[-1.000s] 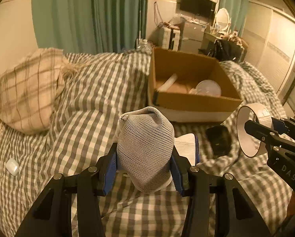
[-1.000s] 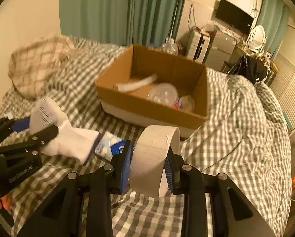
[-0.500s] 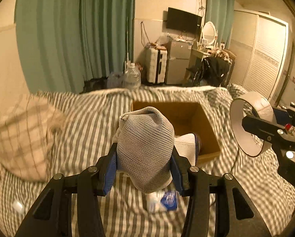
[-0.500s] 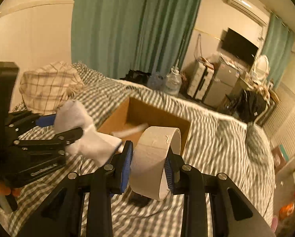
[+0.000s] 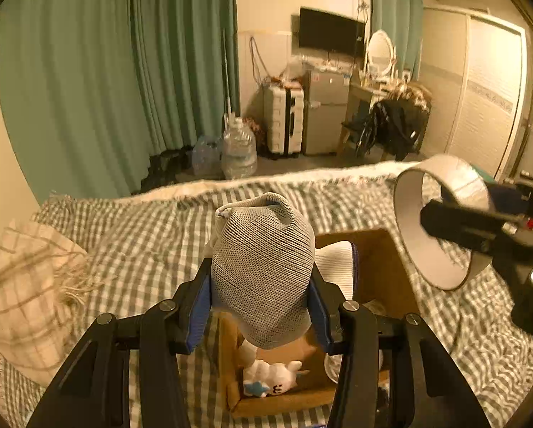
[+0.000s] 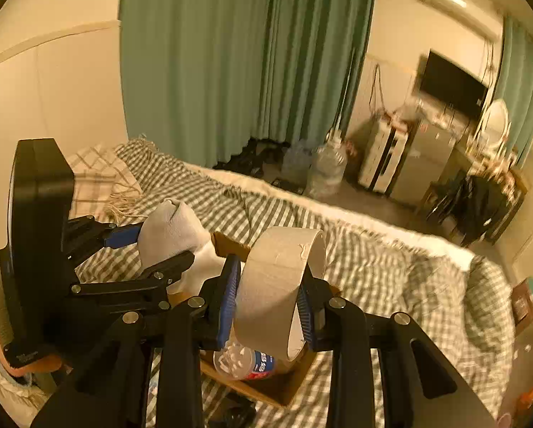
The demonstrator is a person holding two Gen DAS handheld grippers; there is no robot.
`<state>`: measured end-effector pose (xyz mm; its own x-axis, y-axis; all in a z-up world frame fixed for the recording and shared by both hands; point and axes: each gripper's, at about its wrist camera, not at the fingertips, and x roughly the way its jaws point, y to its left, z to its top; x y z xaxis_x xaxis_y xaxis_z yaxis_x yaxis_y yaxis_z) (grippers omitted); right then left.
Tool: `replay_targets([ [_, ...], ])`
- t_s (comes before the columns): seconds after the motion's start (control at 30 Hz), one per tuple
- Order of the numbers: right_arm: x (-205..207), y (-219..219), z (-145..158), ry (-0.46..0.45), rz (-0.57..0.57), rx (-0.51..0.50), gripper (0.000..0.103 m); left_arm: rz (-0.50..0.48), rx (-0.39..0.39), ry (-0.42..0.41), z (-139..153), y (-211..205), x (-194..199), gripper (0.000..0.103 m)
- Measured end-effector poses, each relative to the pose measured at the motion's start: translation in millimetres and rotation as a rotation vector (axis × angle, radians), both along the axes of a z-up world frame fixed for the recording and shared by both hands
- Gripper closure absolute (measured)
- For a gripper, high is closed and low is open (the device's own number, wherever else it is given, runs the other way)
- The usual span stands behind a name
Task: Organize objects
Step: 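Carry the sock and tape roll into the box and release both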
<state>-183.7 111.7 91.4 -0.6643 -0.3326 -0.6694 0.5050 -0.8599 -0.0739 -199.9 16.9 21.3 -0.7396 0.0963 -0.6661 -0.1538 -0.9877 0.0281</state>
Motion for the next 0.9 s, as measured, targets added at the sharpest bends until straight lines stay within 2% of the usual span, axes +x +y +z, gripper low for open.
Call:
replay_targets([
  [0.2, -29.2, 1.1, -59.0, -0.101, -0.013, -0.014, 0.074, -0.001, 0.003, -0.070, -44.5, 3.5, -19.1, 0.053],
  [0.3, -31.9, 8.4, -71.8, -0.102, -0.028, -0.031, 0.072, 0.003, 0.019, -0.083, -52.4, 2.7, -20.0, 0.049],
  [0.33, -32.7, 11.8, -71.7, -0.096, -0.034, -0.037, 0.071, 0.008, 0.020, -0.080, -51.6, 2.5, -19.3, 0.045],
  [0.37, -32.7, 14.6, -69.4, -0.090, -0.039, -0.044, 0.069, 0.010, 0.019, -0.075, -49.0, 2.7, -17.5, 0.043],
  [0.4, -31.9, 16.3, -65.6, -0.083, -0.043, -0.050, 0.057, 0.009, 0.016, -0.066, -45.6, 2.7, -15.6, 0.035],
  [0.43, -30.7, 17.0, -61.3, -0.075, -0.046, -0.054, 0.039, 0.008, 0.012, -0.043, -38.5, 2.6, -11.1, 0.026],
  [0.47, -28.6, 19.7, -55.3, -0.061, -0.050, -0.057, 0.035, 0.012, 0.005, -0.024, -31.8, 2.2, -7.6, 0.021],
  [0.5, -25.1, 21.2, -49.1, -0.045, -0.056, -0.055, 0.034, 0.019, -0.001, -0.007, -25.1, 0.6, -3.1, 0.015],
  [0.6, -12.3, 26.3, -27.3, 0.002, -0.087, -0.039, 0.032, 0.028, -0.009, 0.027, -3.5, -5.6, 11.4, 0.012],
  [0.73, 17.2, 38.8, 3.4, 0.061, -0.139, -0.031, 0.023, 0.056, -0.015, 0.066, 22.7, -15.3, 38.6, 0.000],
  [0.9, 66.9, 62.4, 22.5, 0.106, -0.217, -0.029, 0.012, 0.083, -0.002, 0.105, 41.7, -22.8, 83.9, 0.000],
])
